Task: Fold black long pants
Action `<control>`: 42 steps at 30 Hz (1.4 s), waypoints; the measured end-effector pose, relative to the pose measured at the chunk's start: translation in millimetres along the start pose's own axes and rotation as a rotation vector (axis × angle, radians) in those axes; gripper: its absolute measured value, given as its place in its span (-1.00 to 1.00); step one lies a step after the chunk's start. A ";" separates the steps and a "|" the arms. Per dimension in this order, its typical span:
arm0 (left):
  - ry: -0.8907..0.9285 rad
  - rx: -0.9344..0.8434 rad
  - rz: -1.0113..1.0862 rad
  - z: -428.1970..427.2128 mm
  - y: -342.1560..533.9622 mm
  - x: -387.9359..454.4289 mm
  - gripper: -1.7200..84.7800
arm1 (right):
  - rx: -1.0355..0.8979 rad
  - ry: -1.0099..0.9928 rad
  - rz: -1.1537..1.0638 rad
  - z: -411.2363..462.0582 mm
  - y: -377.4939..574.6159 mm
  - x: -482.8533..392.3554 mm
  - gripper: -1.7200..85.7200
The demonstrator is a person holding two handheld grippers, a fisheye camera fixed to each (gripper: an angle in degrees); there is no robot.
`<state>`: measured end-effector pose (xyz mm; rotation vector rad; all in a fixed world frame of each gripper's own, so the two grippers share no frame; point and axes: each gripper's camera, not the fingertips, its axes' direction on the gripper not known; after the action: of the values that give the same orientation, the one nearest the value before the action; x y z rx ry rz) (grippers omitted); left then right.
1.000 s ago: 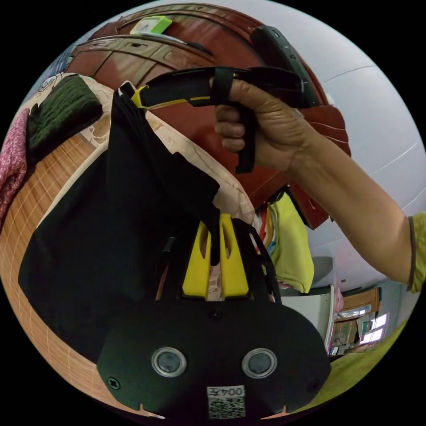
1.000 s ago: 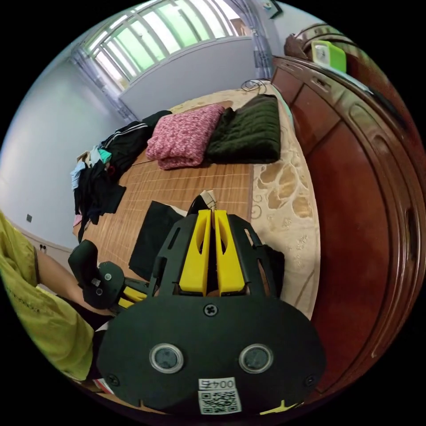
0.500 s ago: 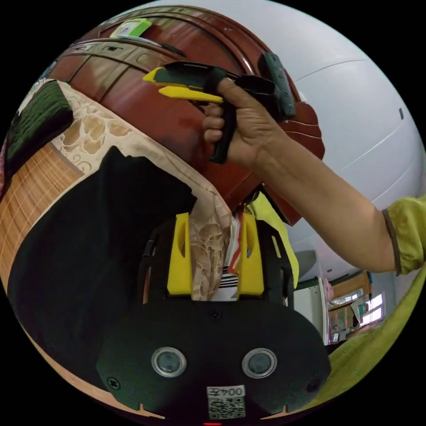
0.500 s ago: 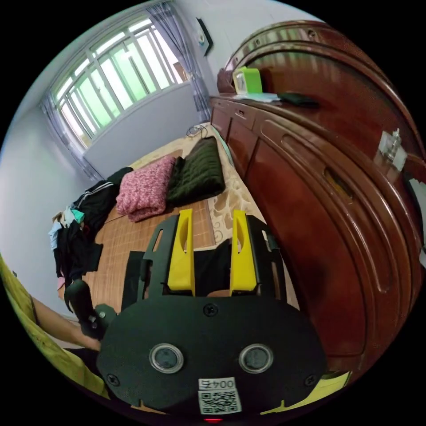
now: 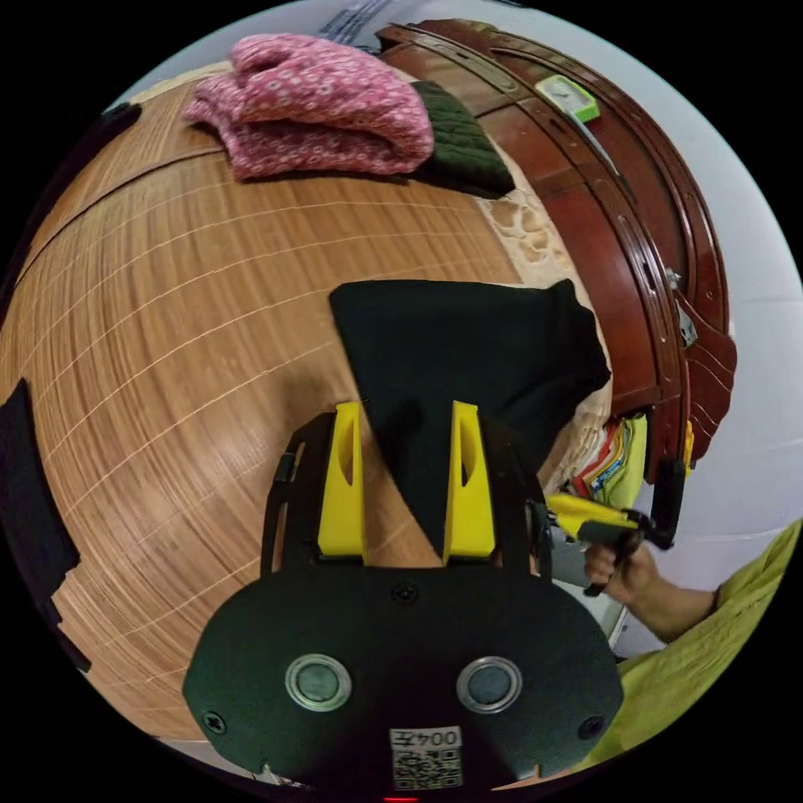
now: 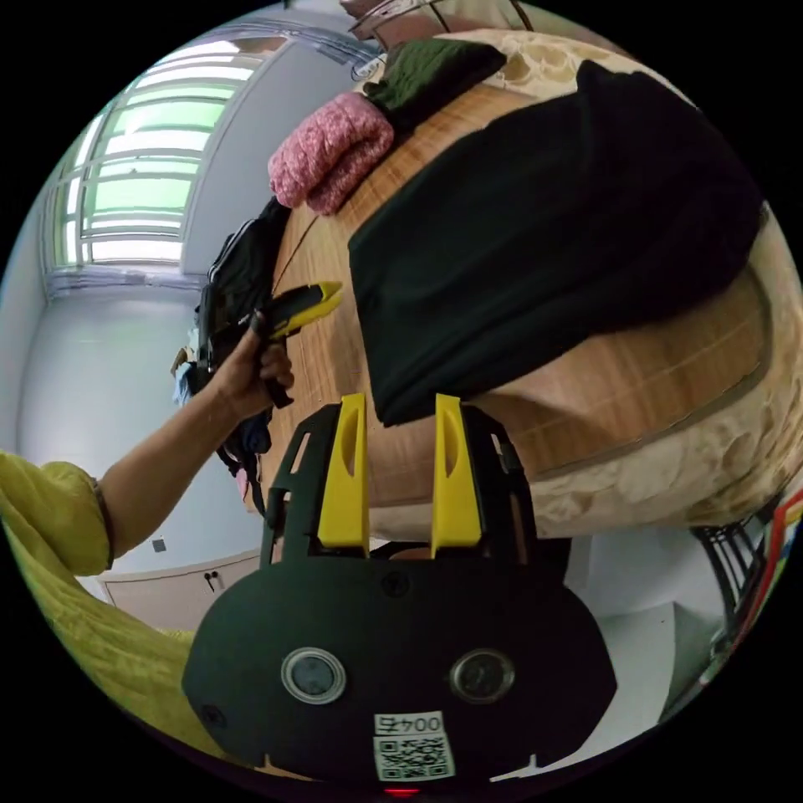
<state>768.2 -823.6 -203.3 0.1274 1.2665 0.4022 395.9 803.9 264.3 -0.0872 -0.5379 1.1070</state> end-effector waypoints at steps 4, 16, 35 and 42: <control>-0.014 -0.023 -0.004 6.2 -29.2 -11.3 -0.61 | 0.031 -0.021 0.147 44.6 0.2 4.3 -0.59; -0.007 0.002 0.155 6.7 -64.3 -22.5 -0.63 | 0.172 0.115 0.213 130.1 -10.2 7.9 -0.68; 0.090 0.040 0.187 -6.6 -56.2 -107.4 -0.71 | 0.211 0.033 0.237 214.8 -25.1 23.1 -0.75; 0.137 0.006 0.078 -8.8 -53.7 -145.3 -0.70 | 0.162 -0.094 0.323 239.1 -38.3 30.6 -0.71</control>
<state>737.0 -927.0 -91.9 0.1568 1.4008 0.4808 329.2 766.3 496.1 0.0205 -0.5277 1.4715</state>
